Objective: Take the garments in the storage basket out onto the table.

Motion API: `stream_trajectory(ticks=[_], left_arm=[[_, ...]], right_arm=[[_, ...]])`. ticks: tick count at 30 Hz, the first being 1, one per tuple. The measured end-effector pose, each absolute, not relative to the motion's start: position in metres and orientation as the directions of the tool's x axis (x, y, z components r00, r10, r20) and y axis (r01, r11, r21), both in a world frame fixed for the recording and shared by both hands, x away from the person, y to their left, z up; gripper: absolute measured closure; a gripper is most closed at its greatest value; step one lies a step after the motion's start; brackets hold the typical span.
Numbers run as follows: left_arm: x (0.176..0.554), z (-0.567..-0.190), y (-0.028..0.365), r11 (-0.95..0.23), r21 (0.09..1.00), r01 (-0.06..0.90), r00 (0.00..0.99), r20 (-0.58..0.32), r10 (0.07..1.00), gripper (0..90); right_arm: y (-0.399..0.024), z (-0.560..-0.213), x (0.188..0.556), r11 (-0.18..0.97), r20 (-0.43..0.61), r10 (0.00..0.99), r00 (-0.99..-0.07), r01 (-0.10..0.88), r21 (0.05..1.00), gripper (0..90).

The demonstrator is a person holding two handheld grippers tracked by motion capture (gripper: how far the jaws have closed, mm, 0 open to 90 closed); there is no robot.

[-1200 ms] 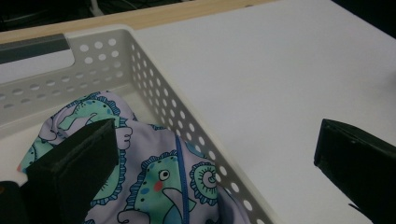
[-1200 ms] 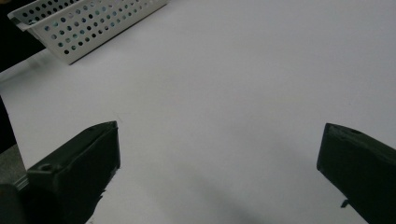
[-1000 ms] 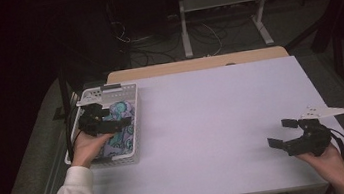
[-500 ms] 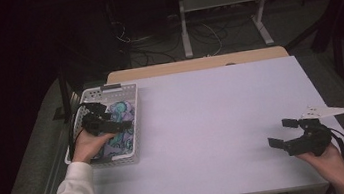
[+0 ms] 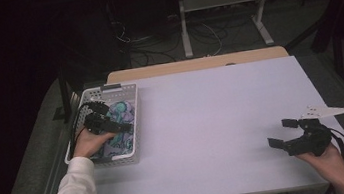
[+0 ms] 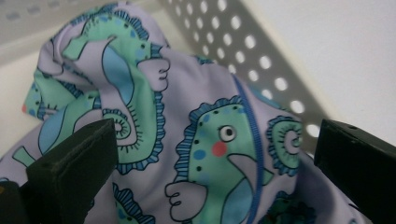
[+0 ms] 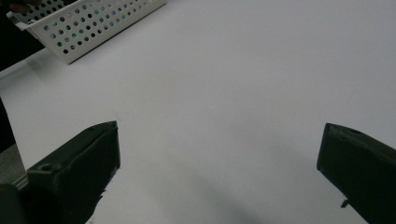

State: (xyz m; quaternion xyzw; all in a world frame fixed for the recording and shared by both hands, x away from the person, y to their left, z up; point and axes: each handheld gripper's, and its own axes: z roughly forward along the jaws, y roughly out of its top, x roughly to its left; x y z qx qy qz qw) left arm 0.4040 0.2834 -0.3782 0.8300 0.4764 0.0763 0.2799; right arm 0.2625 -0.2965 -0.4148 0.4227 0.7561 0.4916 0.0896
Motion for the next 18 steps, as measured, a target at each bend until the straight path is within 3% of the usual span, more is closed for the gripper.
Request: stream_trajectory(ticks=[8, 18], left_arm=[[0.414, -0.393, 0.283, -0.413, 0.42, 0.808, 0.512, -0.157, 0.844, 0.0], [0.42, -0.406, 0.273, -0.439, 0.355, 0.825, 0.507, -0.121, 0.854, 0.0]], right_arm=[[-0.296, -0.415, 0.263, 0.162, 0.281, 0.726, -0.627, 0.554, 0.817, 0.0], [-0.296, -0.415, 0.263, 0.16, 0.281, 0.726, -0.627, 0.552, 0.818, 0.0]])
